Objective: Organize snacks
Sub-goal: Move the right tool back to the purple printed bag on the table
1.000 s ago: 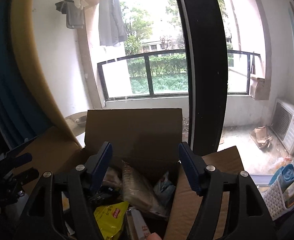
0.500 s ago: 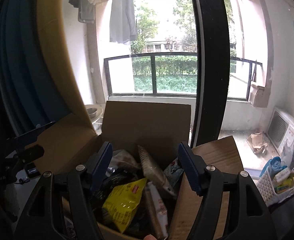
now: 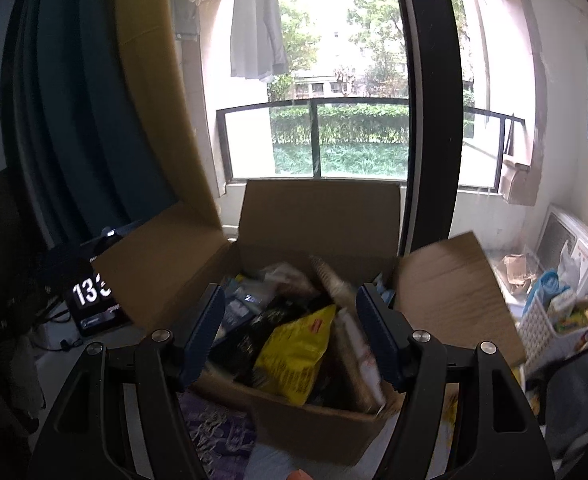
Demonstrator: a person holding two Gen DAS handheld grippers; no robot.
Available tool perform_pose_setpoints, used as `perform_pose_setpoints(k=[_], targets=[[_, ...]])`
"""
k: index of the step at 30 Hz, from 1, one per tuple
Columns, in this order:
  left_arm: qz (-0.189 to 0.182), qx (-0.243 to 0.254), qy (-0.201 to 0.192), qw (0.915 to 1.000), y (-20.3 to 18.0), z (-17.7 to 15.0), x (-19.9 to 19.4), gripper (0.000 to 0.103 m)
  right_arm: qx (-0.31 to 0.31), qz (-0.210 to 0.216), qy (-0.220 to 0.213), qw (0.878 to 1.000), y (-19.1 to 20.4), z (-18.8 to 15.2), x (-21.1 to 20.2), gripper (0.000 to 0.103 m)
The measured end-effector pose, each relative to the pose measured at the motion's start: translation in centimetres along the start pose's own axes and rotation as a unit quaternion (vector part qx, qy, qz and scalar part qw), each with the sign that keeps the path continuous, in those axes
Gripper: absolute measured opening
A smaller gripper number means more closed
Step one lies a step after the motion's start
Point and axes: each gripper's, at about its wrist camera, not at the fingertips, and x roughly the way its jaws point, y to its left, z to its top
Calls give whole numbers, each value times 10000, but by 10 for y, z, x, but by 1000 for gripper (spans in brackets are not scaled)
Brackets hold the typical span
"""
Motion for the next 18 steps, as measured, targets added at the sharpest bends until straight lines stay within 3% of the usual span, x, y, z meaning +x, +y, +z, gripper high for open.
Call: perform_pose_setpoints(k=[13, 18], targets=[[94, -93, 368, 9992, 20, -50, -21, 77, 362, 329, 671, 9965, 21, -74, 12, 72], [129, -177, 548, 9983, 30, -72, -19, 77, 504, 402, 1035, 9925, 25, -106, 30, 81]])
